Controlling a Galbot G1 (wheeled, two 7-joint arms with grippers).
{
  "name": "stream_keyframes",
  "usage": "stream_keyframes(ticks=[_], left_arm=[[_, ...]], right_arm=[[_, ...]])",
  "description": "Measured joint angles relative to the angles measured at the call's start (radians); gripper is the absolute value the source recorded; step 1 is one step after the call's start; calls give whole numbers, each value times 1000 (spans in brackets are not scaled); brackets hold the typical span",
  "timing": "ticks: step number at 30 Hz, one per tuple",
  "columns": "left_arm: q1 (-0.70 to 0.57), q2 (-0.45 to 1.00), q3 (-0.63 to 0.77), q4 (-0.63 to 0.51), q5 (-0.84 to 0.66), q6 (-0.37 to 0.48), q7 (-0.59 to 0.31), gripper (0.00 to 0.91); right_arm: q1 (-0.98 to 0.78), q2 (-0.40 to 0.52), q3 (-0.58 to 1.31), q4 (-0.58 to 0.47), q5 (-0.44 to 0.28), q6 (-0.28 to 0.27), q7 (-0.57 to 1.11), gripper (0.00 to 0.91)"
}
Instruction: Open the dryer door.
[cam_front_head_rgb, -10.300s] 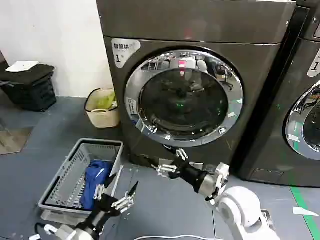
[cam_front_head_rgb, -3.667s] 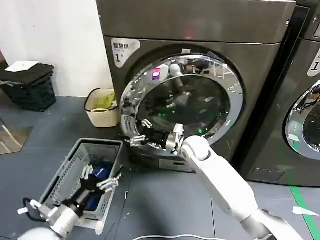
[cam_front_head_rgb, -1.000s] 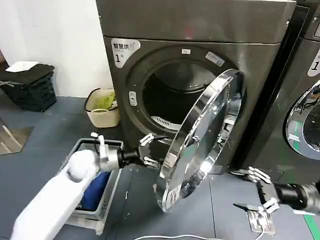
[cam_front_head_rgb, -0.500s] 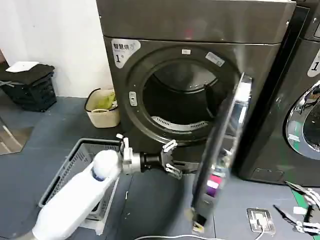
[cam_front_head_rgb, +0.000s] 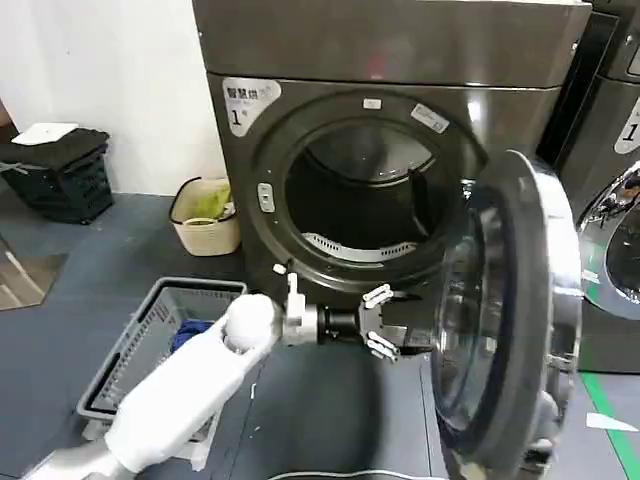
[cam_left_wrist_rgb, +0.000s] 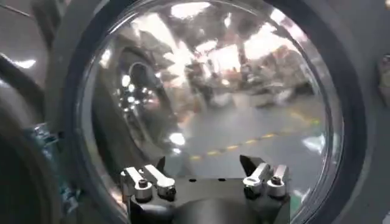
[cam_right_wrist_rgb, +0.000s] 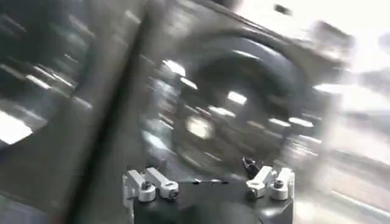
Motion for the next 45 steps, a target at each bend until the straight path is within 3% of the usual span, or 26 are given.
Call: stream_keyframes(ticks=[4,10,16,36,45], left_arm=[[-35,-31,41,31,11,-2,-13,907],[-76,-81,89,80,19,-11,-16,907],[-107,-120,123,117,26,-13,-36,907],[-249,-326,242,301,30,16,-133,907],[-329,-406,274,384,16,62,-171,907]], right_arm=[[30,65,95,11,-66,-75,107,907],[96,155,229,14,-135,-121,184,907],[131,232,336,-8,-131,-158,226,907],[114,249,541,-110,-106,-110,308,907],[119,248,558,-88,-107,-142,350,907]])
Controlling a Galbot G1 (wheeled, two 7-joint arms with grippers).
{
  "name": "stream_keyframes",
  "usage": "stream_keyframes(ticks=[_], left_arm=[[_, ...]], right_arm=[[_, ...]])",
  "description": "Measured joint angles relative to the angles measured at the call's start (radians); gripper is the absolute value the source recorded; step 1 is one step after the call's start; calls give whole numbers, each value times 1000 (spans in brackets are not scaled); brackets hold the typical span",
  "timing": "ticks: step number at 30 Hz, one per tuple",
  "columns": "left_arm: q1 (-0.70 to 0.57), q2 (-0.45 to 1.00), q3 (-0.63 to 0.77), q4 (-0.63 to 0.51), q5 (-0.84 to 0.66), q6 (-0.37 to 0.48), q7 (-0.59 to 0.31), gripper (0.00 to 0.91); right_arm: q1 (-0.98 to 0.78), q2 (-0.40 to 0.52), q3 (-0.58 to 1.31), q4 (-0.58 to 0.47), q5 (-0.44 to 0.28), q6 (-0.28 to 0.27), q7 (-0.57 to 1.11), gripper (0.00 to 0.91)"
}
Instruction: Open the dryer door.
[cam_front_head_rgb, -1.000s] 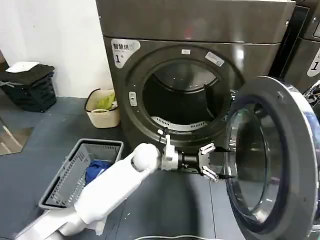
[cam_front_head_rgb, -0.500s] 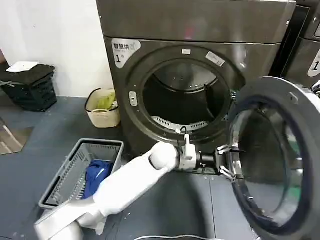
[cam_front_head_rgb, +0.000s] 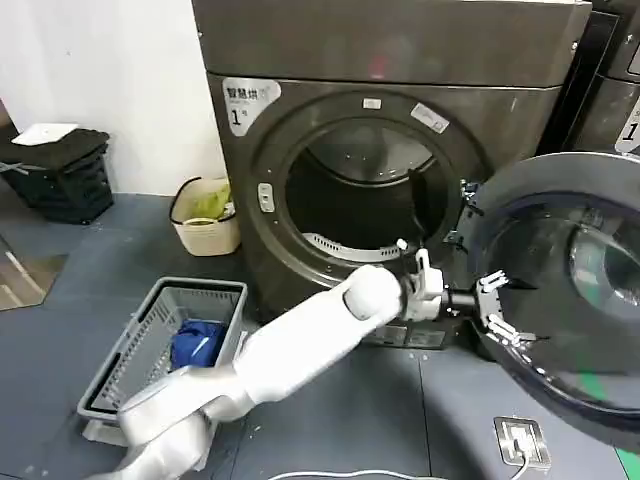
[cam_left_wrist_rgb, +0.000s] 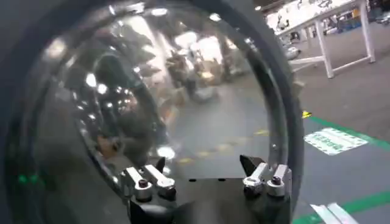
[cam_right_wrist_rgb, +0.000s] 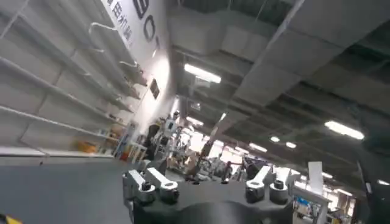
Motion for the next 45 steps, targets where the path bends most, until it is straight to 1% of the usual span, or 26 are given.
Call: stream_keyframes(ticks=[3,7,12,17,22,27,33,35,39,41,45], left_arm=[[-14,-23,0,23,-12,23,-29,907],[-27,-52,0,45,-38,49,-66,907],[-40,-78,-3,74,-67,80,-111,907],[-46,-78,-4,85,-89,93,-132,907],[-46,-78,-5,95,-113,94,-161,907],[-40,-77,-5,82,-136,102,-154,907],[-12,-77,-10,25,-138,124,-106,907],[7,-77,-13,-13,-131,136,-91,907],[47,-77,-31,-107,-122,167,-91,907],[66,-49,-42,-164,-126,179,-97,907],[102,51,-72,-273,-141,201,-124,907]], right_arm=[[4,0,11,4,0,-20,32,907],[5,0,25,-6,0,-28,67,907],[3,0,32,-29,-3,-13,98,907],[0,0,30,-53,-13,23,122,907],[4,0,30,-64,-15,26,135,907],[6,0,30,-66,-9,20,135,907],[8,0,32,-72,-9,-11,132,907],[10,0,32,-71,-4,-26,132,907],[12,0,28,-73,-2,-40,134,907],[12,0,27,-82,-3,-41,135,907],[2,-7,27,-99,-6,-38,130,907]])
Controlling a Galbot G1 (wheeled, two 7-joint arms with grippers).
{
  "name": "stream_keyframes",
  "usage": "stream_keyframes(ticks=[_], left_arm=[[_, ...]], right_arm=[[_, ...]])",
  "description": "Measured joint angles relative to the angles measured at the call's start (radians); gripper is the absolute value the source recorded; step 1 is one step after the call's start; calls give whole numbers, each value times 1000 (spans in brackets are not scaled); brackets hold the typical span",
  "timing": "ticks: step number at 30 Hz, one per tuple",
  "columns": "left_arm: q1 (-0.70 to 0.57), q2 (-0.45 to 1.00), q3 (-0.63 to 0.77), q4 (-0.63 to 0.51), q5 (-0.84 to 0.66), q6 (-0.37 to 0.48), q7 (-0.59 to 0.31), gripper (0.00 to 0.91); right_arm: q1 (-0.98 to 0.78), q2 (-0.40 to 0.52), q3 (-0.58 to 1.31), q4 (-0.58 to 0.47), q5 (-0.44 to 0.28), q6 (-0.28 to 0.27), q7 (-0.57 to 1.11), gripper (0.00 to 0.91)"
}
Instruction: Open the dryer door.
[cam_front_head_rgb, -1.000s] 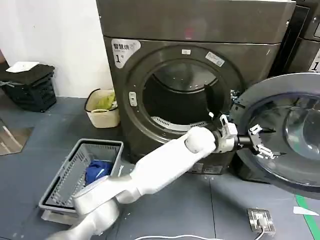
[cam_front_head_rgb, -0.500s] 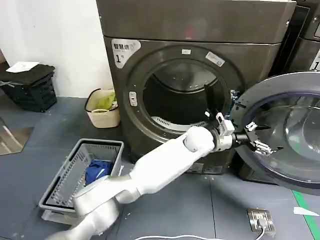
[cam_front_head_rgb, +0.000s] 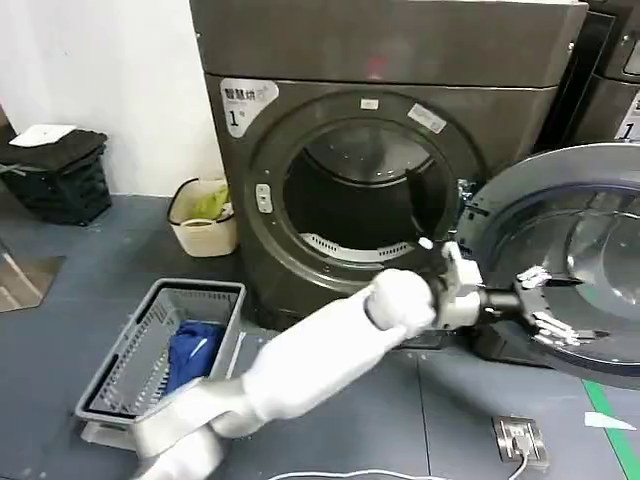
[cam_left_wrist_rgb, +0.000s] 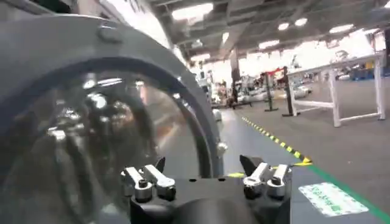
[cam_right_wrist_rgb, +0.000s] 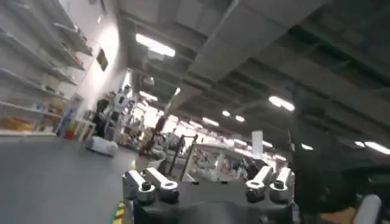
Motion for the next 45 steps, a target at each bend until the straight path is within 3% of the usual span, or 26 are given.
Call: stream_keyframes(ticks=[11,26,31,36,45], left_arm=[[128,256,-122,-254,-156,124,-139,907],[520,615,-493,-550,-136,219,-225,907],[656,704,-617,-565,-122,224,-237,907],[715,776,-683,-541,-56,197,-231,907],[707,924,-707,-406,304,132,-138,907]], right_arm=[[-24,-107,2,-68,-4,17,-13,907],[-2,-207,-27,-138,-23,16,-40,907],[-3,-223,-36,-149,-28,22,-49,907],[3,-233,-50,-146,-30,22,-59,907],[22,-244,-92,-145,-45,37,-71,907]])
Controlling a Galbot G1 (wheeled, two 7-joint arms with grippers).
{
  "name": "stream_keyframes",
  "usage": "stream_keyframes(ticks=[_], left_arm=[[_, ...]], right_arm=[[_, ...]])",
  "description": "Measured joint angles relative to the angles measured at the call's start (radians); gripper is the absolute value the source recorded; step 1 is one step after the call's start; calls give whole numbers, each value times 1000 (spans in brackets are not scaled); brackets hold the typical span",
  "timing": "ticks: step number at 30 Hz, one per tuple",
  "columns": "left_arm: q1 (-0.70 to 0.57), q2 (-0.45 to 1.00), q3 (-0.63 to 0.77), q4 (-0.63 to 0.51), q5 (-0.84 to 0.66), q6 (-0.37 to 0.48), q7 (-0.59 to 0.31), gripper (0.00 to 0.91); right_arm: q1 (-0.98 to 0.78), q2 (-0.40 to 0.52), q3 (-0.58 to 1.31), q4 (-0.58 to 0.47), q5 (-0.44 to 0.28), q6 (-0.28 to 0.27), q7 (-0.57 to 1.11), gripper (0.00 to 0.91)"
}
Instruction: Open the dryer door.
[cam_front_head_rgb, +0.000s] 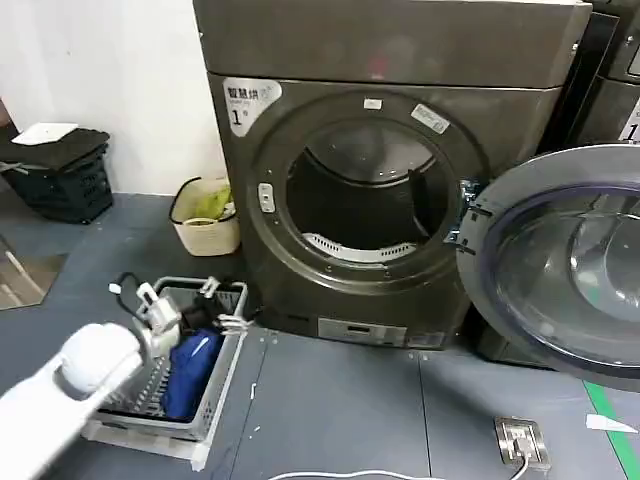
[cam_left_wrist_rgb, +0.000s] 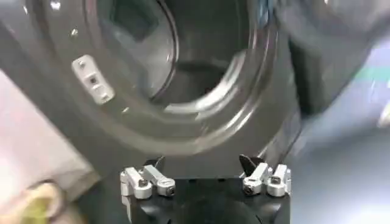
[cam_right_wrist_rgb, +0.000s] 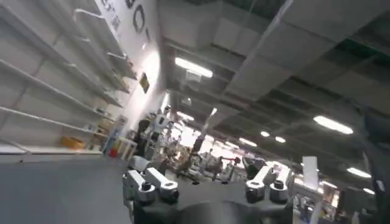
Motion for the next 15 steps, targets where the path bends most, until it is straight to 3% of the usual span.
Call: stream_keyframes(ticks=[5,15], left_arm=[[-25,82,7,66,270,-124,96,907],[-134,182,67,194,771,-475,211,907]], right_arm=[[15,-1,-30,7,-10,0,-2,907],[25,-5,-68,12,-17,15,-13,907]])
